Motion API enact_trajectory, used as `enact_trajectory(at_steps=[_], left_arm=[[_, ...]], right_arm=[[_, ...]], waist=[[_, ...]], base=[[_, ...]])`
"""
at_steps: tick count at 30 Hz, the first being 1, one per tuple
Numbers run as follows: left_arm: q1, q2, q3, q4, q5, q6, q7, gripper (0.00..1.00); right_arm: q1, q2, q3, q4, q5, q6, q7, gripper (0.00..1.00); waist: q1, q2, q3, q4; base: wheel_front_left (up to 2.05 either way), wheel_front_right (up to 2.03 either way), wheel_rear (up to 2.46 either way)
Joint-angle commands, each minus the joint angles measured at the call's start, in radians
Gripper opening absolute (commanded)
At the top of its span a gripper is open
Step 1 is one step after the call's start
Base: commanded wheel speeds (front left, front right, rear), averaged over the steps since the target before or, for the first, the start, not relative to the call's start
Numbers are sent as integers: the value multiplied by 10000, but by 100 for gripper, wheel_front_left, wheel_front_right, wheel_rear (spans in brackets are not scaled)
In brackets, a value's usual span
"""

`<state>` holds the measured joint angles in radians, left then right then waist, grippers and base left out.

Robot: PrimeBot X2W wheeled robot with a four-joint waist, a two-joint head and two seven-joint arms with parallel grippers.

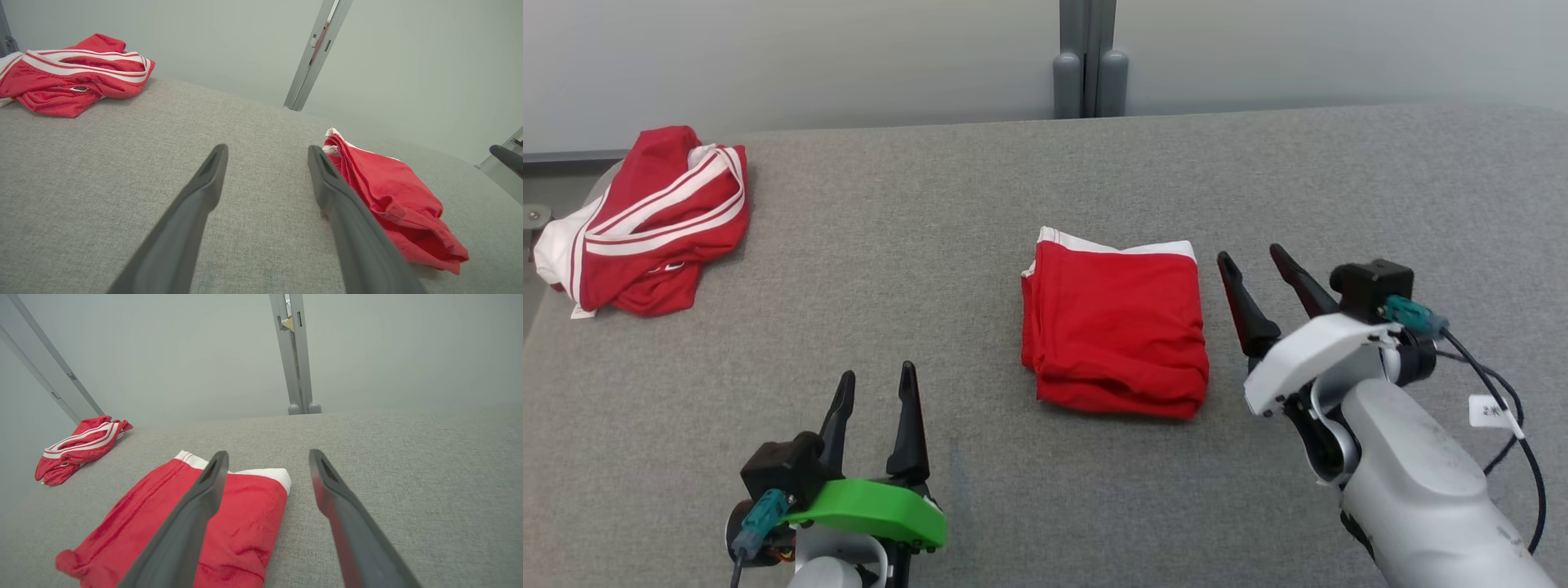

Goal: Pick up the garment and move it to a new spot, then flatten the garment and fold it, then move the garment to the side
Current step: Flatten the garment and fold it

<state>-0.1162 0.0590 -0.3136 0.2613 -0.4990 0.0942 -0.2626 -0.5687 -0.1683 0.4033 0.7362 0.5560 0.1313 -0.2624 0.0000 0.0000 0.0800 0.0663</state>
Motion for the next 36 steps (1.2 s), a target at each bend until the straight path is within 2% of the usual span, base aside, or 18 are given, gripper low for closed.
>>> enact_trajectory(at_steps=[1,8,13,21,36], left_arm=[[58,54,101,-38,92,-38,-30,100],[398,114,400,-115,534,-217,-29,100],[761,106,780,-258,945,-56,-29,100],[1233,135,1369,-412,1524,40,-18,100],[1278,-16,1610,-241,1731,-196,-19,100]], right_arm=[[571,64,-490,-410,-407,-13,-27,100],[2601,618,-2273,-2440,-2052,-13,-29,100],[3782,978,-3031,-3475,-2851,-12,-32,100],[4446,1164,-3246,-4103,-3511,-12,-32,100],[4513,1174,-3081,-4053,-3328,-12,-33,100]], waist=[[0,0,-109,-153],[0,0,-477,-634],[0,0,-690,-851],[0,0,-774,-1052],[0,0,-799,-945]], base=[[0,0,0],[0,0,0],[0,0,0],[0,0,0],[0,0,0]])
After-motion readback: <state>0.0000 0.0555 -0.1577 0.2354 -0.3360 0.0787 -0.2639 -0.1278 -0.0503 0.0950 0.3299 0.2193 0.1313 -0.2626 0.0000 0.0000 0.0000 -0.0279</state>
